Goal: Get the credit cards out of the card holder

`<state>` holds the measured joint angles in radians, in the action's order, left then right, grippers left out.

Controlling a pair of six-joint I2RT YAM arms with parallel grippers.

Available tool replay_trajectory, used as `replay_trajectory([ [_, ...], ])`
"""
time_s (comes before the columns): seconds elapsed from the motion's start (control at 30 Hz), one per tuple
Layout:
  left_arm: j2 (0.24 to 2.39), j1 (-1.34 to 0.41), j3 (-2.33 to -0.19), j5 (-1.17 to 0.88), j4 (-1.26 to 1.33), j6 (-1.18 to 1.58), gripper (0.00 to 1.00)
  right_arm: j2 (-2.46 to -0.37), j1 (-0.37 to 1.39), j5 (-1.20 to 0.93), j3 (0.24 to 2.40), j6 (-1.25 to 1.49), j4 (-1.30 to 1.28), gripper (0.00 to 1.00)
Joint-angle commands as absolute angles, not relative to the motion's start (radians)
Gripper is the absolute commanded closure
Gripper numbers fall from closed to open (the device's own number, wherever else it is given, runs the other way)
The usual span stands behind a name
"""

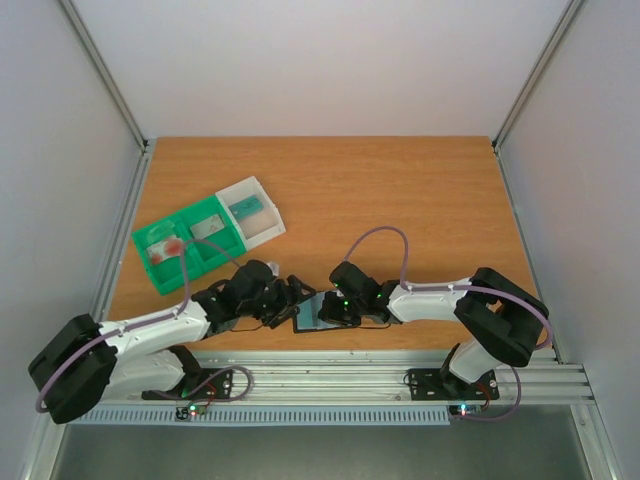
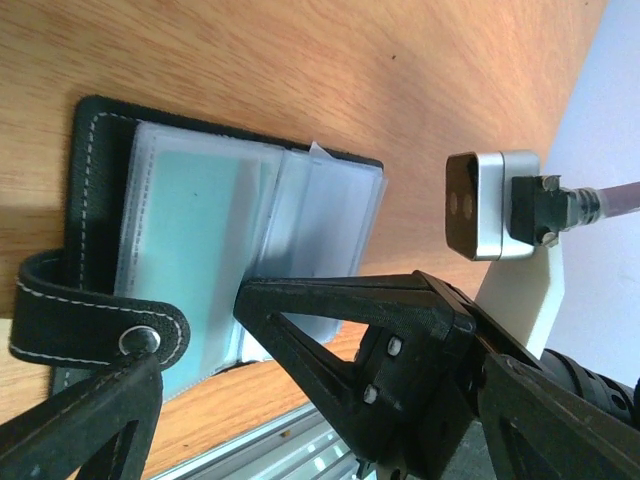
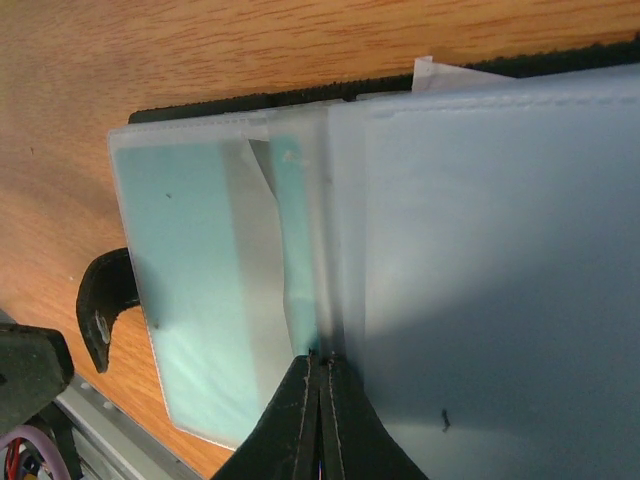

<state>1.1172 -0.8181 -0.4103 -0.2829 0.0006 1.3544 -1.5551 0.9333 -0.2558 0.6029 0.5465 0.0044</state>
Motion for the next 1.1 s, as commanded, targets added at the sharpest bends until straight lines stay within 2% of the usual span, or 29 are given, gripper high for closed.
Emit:
replay_trajectory([
  [0.0,1.16,-0.83,-0.394,-0.307,0.106,1.39,0.13,-1.57,0.942,-0.215,0.581,0.558,-0.003,0.99],
  [0.4,1.251,-0.831,-0.411,-0.302,0.125,1.358,0.13,-1.555,0.942,-0.209,0.579,0.555,-0.009,0.99],
  [0.73,1.181,-0.831,-0.451,-0.263,-0.057,1.306,0.13,-1.559,0.942,-0.203,0.578,0.553,-0.011,0.99],
  [1.07,1.2,-0.831,-0.425,-0.319,0.05,1.342,0.12,-1.554,0.942,-0.197,0.583,0.554,-0.019,0.99],
])
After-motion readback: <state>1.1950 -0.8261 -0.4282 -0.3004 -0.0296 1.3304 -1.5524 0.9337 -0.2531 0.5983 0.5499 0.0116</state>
